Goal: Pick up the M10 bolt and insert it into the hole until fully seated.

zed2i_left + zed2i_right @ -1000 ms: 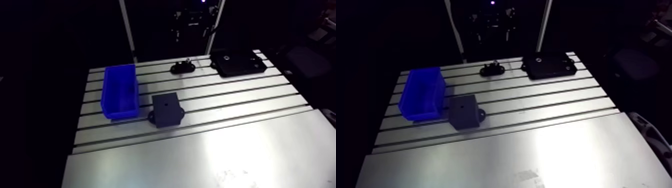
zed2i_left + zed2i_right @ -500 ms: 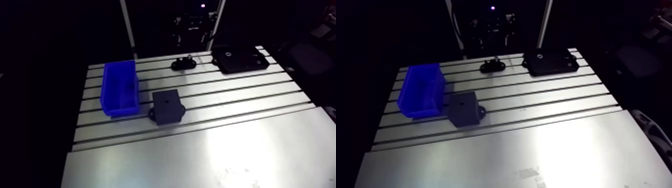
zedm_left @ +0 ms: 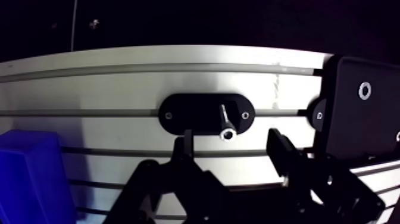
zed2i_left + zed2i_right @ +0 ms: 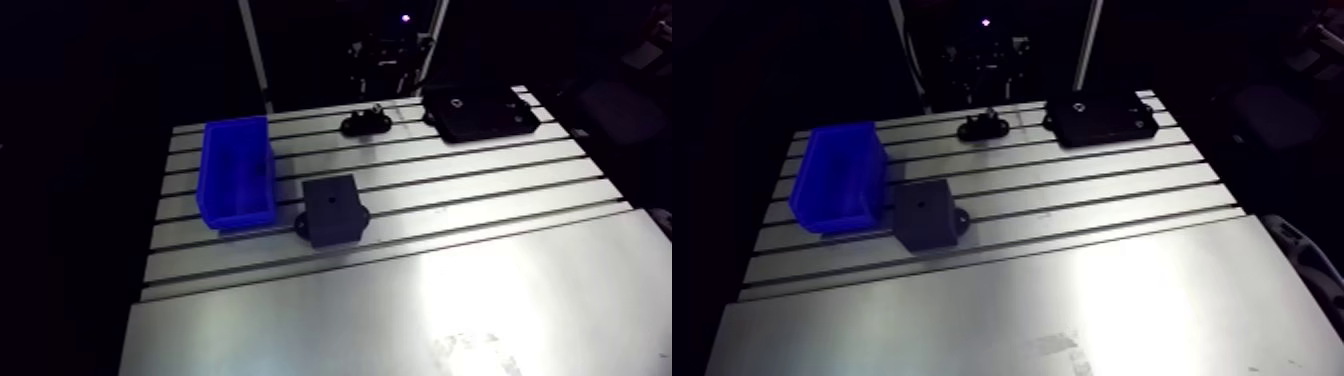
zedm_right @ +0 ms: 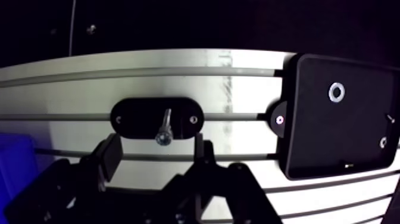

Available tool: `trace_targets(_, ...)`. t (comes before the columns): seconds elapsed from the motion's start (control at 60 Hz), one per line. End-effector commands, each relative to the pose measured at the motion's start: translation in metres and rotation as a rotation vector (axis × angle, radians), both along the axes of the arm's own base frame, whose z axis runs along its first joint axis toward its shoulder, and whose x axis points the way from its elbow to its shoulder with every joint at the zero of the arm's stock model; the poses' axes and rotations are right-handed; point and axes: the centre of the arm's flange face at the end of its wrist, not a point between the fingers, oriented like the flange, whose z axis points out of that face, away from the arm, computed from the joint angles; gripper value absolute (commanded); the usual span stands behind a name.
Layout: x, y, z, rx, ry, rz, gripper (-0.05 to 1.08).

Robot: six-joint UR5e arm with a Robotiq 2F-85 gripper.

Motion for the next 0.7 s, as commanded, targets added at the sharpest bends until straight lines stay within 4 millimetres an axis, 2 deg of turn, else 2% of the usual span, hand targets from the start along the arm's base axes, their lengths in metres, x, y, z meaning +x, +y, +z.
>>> trace_targets(0.017,0.000,0.002,-0.003,0.010,0.026,-0.001,0.35)
trace_targets(0.7,0.001,0.001,-0.020,0.011,0.000,0.002,0.44)
